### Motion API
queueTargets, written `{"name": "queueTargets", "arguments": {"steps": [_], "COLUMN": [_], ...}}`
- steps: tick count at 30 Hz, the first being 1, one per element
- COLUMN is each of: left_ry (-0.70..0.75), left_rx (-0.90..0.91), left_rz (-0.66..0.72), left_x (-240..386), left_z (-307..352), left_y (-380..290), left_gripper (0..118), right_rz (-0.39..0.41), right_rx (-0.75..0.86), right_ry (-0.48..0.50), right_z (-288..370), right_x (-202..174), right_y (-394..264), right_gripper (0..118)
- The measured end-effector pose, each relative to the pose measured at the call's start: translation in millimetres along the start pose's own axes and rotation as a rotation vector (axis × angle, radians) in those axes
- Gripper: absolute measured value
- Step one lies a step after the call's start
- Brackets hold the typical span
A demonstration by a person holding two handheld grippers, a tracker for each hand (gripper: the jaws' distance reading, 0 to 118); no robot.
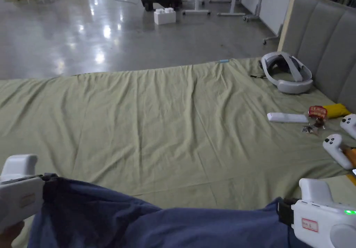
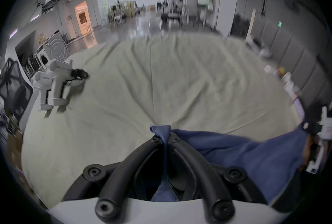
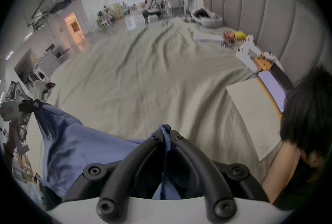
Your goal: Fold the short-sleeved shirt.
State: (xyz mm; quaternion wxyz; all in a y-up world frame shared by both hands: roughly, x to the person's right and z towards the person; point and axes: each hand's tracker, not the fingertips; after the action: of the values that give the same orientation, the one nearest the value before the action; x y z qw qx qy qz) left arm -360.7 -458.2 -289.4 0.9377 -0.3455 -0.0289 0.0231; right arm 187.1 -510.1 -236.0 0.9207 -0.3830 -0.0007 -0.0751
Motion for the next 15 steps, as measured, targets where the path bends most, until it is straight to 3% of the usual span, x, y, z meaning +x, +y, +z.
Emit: {"name": "queueTargets", "arguments": {"steps": [3,8,15], "left_ry": [-0.029,0.073,0.086], "left_rx": [0.172,0.407,0.588], "left_rz": [0.037,-0.036,0.008], "left_x": [-5,-5,-13], "left_z": [92,218,311], "left_y": [9,23,46], "left_gripper": [6,5,5], "right_rz": [0.045,0.130,0.124], "right_rx": [0.140,0.319,0.511], "right_ry": [0.028,0.063,0.143], "right_z": [44,105,178], "right_x": [-9,-24,-33], "right_y": [9,47,143], "right_gripper": [6,5,5]}}
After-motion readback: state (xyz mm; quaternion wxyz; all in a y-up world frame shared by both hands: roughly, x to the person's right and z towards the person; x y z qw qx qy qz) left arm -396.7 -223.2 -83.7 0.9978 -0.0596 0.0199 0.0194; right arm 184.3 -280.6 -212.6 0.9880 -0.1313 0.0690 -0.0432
